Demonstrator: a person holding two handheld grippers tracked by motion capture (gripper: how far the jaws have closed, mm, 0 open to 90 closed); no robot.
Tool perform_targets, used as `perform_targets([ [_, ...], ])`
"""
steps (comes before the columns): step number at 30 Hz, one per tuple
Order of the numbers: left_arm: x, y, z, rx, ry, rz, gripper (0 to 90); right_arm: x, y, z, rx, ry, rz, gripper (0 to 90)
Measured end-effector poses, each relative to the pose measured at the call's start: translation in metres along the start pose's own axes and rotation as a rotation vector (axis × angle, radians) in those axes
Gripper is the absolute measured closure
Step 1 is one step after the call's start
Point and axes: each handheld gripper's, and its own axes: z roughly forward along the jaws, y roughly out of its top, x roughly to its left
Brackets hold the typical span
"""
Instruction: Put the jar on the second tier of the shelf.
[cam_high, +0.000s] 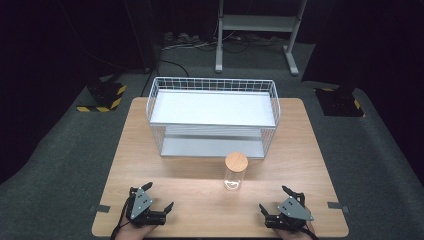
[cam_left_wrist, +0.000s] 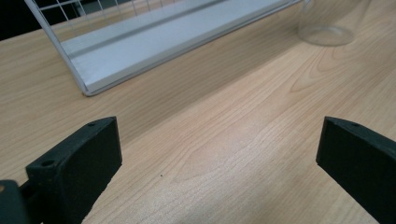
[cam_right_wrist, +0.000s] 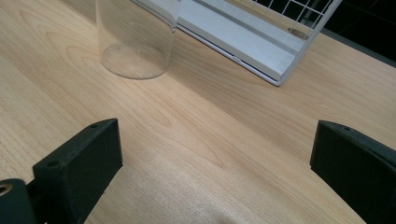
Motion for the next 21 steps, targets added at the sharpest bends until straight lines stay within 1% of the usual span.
perform_targets([
  [2, 0.0, -0.0011, -0.0025, -0.012, -0.035, -0.007, 0.4, 0.0013, 0.0, -0.0002, -0.003, 0.002, -0.016, 1.1],
  [4, 0.0, -0.0017, -0.0038, -0.022, -0.04, -0.016, 0.4, 0.0025, -0.0003, -0.001, -0.011, -0.003, -0.028, 0.6],
  [5, 0.0002, -0.0016, -0.0035, -0.019, -0.037, -0.019, 0.4, 0.0025, -0.0003, -0.001, -0.011, -0.003, -0.028, 0.6],
  [6, 0.0003, -0.0008, -0.0017, -0.002, -0.038, -0.021, 0.4, 0.0023, -0.0005, -0.0014, -0.016, -0.001, -0.024, 0.6],
  [7, 0.0003, -0.0008, -0.0017, -0.002, -0.038, -0.021, 0.4, 0.0023, -0.0005, -0.0014, -0.016, -0.001, -0.024, 0.6],
  [8, 0.0002, -0.0001, -0.0006, 0.014, -0.038, -0.016, 0.4, 0.0016, -0.0006, -0.0015, -0.018, -0.001, -0.018, 0.6],
  [9, -0.0007, 0.0003, 0.0006, 0.021, -0.035, -0.011, 0.4, 0.0002, -0.0009, -0.0019, -0.023, -0.001, -0.001, 0.6],
  [10, -0.0034, 0.001, 0.0016, 0.034, -0.032, 0.017, 0.4, -0.0006, -0.001, -0.0023, -0.024, -0.002, 0.008, 0.6],
  [11, -0.0034, 0.001, 0.0016, 0.034, -0.032, 0.017, 0.5, -0.0012, -0.0012, -0.0025, -0.027, -0.002, 0.014, 0.6],
  [14, -0.008, 0.0015, 0.0027, 0.047, -0.018, 0.058, 0.5, -0.0023, -0.0016, -0.003, -0.033, -0.002, 0.021, 0.6],
  [15, -0.0086, 0.0016, 0.0028, 0.048, -0.016, 0.066, 0.7, -0.0026, -0.0018, -0.0034, -0.037, 0.0, 0.024, 0.6],
  [17, -0.0097, 0.0015, 0.0027, 0.046, -0.002, 0.071, 0.7, -0.0028, -0.0019, -0.0036, -0.038, 0.001, 0.023, 0.6],
  [18, -0.0096, 0.0013, 0.0022, 0.036, 0.009, 0.068, 0.7, -0.0028, -0.002, -0.0039, -0.039, -0.002, 0.019, 0.6],
  [21, -0.009, 0.0012, 0.0018, 0.032, 0.011, 0.065, 0.7, -0.0027, -0.0021, -0.004, -0.041, 0.001, 0.017, 0.6],
])
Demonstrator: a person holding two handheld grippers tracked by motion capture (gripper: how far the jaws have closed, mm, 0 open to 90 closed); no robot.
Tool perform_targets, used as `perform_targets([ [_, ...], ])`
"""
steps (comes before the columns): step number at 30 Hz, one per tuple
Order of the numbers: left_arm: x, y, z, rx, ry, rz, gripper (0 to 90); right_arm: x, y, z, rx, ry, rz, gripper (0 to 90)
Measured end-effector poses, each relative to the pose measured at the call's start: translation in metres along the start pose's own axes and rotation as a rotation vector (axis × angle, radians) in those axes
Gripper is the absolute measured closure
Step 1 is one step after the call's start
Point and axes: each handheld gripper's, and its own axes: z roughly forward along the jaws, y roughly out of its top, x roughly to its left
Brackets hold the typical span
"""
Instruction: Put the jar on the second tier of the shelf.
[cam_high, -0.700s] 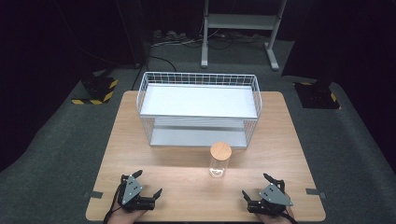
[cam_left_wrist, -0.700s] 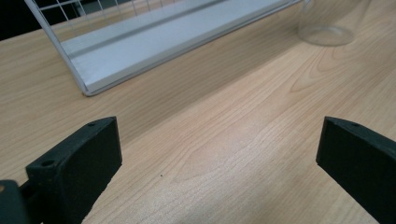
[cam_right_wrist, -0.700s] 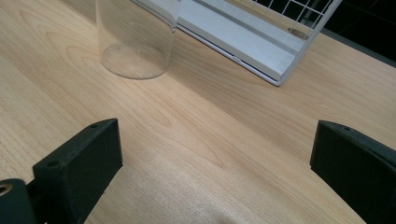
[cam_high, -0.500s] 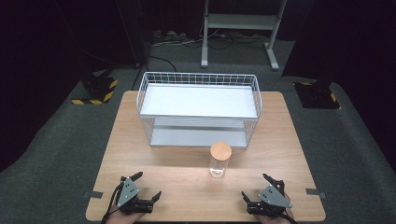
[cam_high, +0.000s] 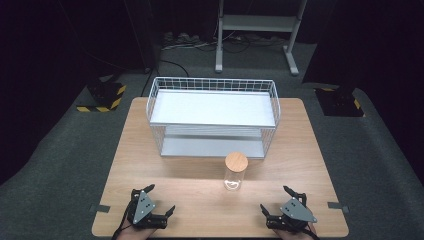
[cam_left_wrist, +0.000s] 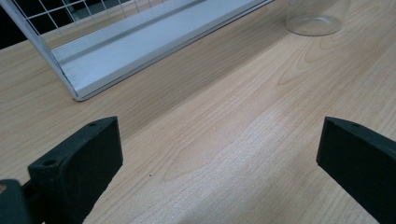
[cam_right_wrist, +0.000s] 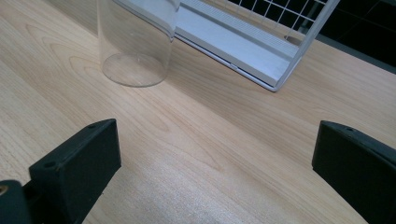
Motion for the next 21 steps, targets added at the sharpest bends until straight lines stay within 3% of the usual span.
perform_targets([
  [11, -0.003, 0.001, 0.001, 0.012, -0.008, 0.033, 0.6, -0.002, 0.003, -0.003, -0.011, -0.007, 0.011, 1.3],
  [21, -0.002, 0.001, 0.001, 0.01, -0.013, 0.027, 0.6, -0.002, 0.01, -0.008, -0.029, -0.011, 0.026, 1.2],
])
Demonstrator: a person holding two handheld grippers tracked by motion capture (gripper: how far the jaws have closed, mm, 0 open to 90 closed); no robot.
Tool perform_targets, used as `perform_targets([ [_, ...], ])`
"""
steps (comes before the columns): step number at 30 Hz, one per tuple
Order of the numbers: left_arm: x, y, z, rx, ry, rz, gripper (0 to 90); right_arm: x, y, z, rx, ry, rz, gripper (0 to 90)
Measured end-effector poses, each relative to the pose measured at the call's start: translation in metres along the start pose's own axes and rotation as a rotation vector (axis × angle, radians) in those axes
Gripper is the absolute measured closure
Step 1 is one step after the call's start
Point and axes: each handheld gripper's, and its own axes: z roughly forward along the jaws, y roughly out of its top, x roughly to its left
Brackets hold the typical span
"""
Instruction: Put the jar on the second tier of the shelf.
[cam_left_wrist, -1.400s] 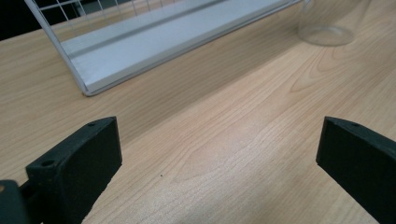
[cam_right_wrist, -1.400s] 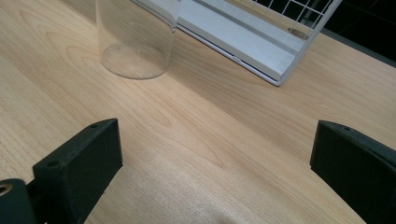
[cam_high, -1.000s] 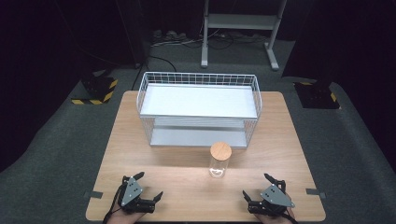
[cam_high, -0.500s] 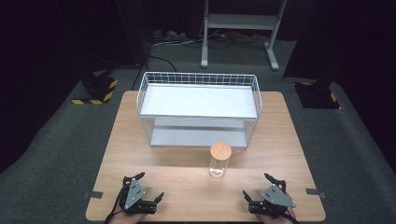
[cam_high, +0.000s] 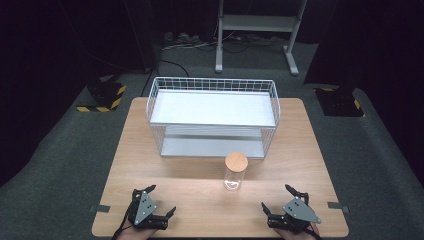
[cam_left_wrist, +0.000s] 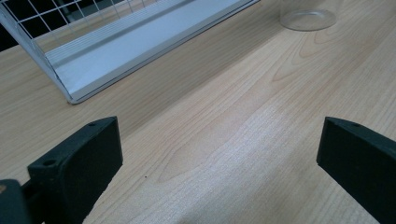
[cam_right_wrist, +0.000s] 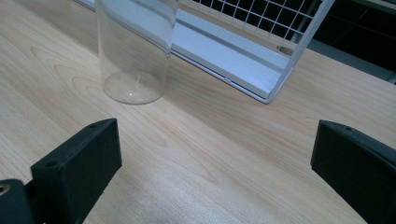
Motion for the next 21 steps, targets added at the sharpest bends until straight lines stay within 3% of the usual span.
perform_targets([
  [11, 0.001, 0.0, 0.0, -0.002, -0.005, -0.004, 0.6, 0.002, 0.004, 0.0, 0.001, -0.003, 0.001, 1.1],
  [21, 0.0, 0.0, 0.0, 0.0, -0.01, 0.003, 0.6, -0.002, 0.016, 0.0, 0.013, 0.014, 0.044, 0.9],
])
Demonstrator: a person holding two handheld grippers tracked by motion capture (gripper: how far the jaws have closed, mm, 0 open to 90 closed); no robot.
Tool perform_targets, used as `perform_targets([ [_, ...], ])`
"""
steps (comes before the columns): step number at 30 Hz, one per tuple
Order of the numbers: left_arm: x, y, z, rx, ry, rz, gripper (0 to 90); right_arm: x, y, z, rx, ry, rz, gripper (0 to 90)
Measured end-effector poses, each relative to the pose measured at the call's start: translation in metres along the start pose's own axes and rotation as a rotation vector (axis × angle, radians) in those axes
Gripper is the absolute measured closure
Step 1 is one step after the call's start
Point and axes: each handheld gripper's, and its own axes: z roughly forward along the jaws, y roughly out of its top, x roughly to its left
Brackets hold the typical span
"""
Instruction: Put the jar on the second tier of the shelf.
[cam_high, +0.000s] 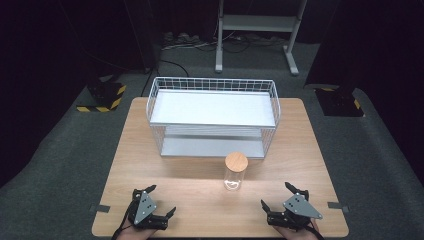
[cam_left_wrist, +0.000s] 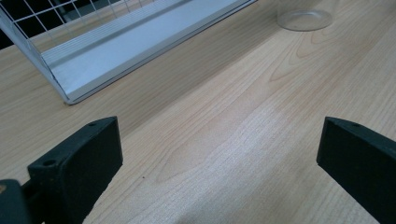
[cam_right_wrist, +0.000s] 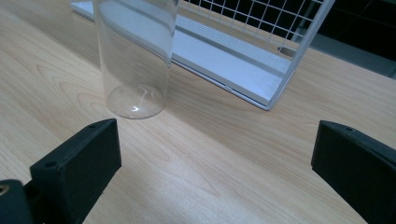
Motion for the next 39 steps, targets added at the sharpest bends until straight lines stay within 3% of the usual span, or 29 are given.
perform_targets([
  [14, -0.001, 0.0, 0.0, 0.003, 0.001, 0.008, 0.6, 0.004, 0.011, 0.011, -0.016, 0.021, 0.026, 0.4],
  [39, -0.001, 0.0, -0.001, -0.008, -0.001, 0.009, 0.6, 0.024, 0.032, 0.043, -0.056, 0.066, 0.069, 0.2],
])
